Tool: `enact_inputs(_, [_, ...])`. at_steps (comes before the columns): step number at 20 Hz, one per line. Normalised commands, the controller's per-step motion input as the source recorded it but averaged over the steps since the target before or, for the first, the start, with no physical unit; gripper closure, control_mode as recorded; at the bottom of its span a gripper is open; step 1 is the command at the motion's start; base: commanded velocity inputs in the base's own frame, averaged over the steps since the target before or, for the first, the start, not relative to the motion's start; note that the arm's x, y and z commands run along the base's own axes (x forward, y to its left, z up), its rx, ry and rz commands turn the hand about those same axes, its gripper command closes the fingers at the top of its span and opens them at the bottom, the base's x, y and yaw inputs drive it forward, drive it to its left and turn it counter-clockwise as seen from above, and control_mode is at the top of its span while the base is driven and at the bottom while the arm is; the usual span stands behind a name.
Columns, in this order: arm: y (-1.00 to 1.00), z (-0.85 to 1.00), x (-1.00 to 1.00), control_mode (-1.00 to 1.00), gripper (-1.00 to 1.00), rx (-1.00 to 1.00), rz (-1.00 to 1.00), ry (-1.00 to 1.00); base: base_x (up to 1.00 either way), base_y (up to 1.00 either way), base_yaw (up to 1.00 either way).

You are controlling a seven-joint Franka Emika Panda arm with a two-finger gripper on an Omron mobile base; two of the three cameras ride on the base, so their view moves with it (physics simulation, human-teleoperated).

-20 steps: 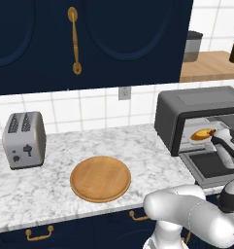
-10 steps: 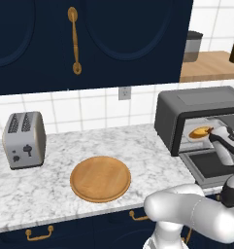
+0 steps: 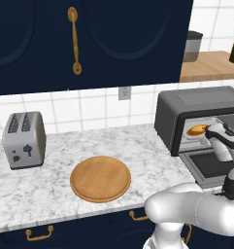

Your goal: Pick up the kebab skewer and baguette bread, and place them inside the toaster oven. Close the toaster oven door and start by setting the timer.

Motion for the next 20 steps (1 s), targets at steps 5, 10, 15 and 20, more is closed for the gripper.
enact_inputs(5, [0.00,0.00,0.23,-1.00,-1.00,0.00,0.00,0.00,0.00,0.00,0.00])
enact_inputs(10, [0.00,0.00,0.18,-1.00,-1.00,0.00,0.00,0.00,0.00,0.00,0.00])
enact_inputs(15, [0.00,0.00,0.18,-1.00,-1.00,0.00,0.00,0.00,0.00,0.00,0.00])
enact_inputs(20, [0.00,0.00,0.16,-1.00,-1.00,0.00,0.00,0.00,0.00,0.00,0.00])
